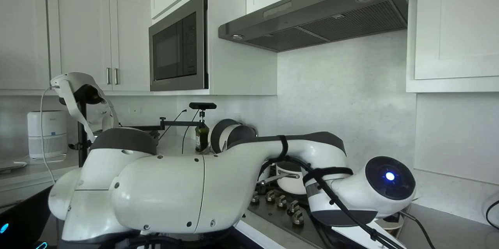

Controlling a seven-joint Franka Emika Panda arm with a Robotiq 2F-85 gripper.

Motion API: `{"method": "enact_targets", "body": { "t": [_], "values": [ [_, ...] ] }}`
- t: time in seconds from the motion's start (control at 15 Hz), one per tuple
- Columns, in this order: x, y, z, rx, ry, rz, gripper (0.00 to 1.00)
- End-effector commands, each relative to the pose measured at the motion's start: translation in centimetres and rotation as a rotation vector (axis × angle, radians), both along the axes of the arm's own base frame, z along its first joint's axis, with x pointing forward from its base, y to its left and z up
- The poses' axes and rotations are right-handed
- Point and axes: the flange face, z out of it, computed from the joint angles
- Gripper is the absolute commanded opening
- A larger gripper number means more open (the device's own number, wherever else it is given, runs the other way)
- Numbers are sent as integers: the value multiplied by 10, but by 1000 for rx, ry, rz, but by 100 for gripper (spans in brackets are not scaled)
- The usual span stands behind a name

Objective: Pour some water into the pot

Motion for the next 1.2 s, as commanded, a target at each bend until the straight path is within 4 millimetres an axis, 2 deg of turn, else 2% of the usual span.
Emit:
{"method": "enact_targets", "body": {
  "t": [0.0, 0.4, 0.67, 1.13],
  "values": [
    [-8, 8, 23, -84, 61, 10, 35],
    [-22, 25, 28, -219, 66, 73, 35],
    [-37, 45, 39, -265, 62, 118, 35],
    [-67, 72, 74, -319, 28, 162, 35]
  ]
}}
